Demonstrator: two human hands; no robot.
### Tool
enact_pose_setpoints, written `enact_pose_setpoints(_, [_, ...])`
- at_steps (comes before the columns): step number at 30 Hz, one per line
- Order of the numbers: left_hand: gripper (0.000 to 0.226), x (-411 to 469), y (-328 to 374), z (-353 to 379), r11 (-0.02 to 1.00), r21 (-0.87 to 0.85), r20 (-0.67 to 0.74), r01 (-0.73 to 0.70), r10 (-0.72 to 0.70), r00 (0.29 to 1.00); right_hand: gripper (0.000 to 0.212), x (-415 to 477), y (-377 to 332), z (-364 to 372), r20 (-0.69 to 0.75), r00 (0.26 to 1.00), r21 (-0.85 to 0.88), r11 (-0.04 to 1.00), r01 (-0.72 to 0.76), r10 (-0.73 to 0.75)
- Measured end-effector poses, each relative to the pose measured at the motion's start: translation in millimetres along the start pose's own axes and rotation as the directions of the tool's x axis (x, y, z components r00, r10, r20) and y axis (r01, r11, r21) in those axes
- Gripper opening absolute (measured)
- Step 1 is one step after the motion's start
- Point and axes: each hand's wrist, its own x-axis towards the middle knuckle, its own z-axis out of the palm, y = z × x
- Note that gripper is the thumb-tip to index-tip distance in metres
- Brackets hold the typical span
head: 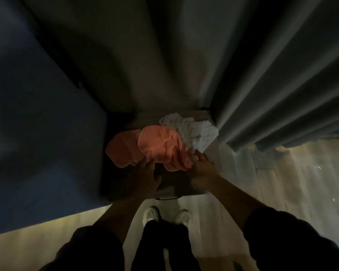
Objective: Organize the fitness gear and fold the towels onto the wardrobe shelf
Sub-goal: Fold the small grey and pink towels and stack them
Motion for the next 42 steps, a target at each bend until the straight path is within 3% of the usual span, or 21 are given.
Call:
enact_pose_setpoints(6, [0.074, 59.8, -6.7, 40.0, 0.996, 0.08, 0.062, -0.024, 0.019, 0.998, 0.071, 70.3, 18.6, 11.1, 0.034, 0.999, -0.08, 0.997, -0.005, 0.007])
enact_pose_setpoints(14, [0.063, 93.4, 0.1, 58.9, 0.991, 0.099, 0.137, -0.09, 0.076, 0.988, 0.064, 109.6, 34.4, 27.0, 0.016, 0.999, 0.019, 0.999, -0.038, 0.038])
enact_pose_setpoints(16, [0.064, 96.0, 3.2, 55.9, 0.939, 0.264, -0.011, -0.219, 0.23, 0.973, 0.064, 117.1, 37.8, 32.6, 0.001, 1.0, 0.013, 1.0, -0.023, 0.023])
enact_pose_setpoints(18, [0.064, 99.2, 2.2, 60.6, 0.9, 0.385, -0.074, -0.207, 0.253, 0.965, 0.062, 125.3, 41.2, 39.2, -0.021, 1.0, 0.005, 1.0, -0.018, 0.018])
enact_pose_setpoints(22, [0.048, 120.2, -15.9, 94.8, 0.953, 0.293, 0.017, -0.08, 0.078, 0.997, 0.058, 144.0, 47.1, 52.3, -0.006, 0.998, 0.0, 0.998, -0.062, 0.062])
enact_pose_setpoints(25, [0.036, 135.6, -24.2, 105.1, 0.952, 0.291, -0.074, -0.095, 0.121, 0.99, 0.051, 154.9, 45.9, 61.7, -0.098, 0.994, -0.03, 0.998, -0.049, 0.046])
enact_pose_setpoints(28, [0.031, 146.6, -30.5, 106.4, 0.945, 0.31, -0.121, -0.103, 0.147, 0.982, 0.041, 159.7, 43.4, 69.1, -0.207, 0.975, 0.11, 0.992, -0.061, 0.083])
enact_pose_setpoints(32, [0.032, 153.5, -34.1, 106.3, 0.979, 0.178, -0.116, -0.101, 0.123, 0.986, 0.035, 160.8, 42.8, 72.7, -0.209, 0.967, 0.233, 0.968, -0.095, 0.146])
enact_pose_setpoints(36, [0.034, 151.1, -25.0, 90.1, 0.981, -0.149, -0.182, -0.127, 0.099, 0.978, 0.032, 148.1, 42.9, 68.7, -0.261, 0.953, 0.341, 0.938, -0.057, 0.153])
enact_pose_setpoints(40, [0.012, 132.3, -5.6, 53.1, 0.92, -0.356, -0.261, -0.166, 0.072, 0.963, 0.014, 119.0, 35.2, 37.0, -0.311, 0.935, 0.456, 0.89, -0.012, 0.172])
enact_pose_setpoints(42, [0.006, 119.9, 9.7, 25.8, 0.897, -0.42, -0.259, -0.141, 0.03, 0.965, 0.016, 98.0, 31.0, 7.5, -0.34, 0.928, 0.489, 0.871, 0.035, 0.153])
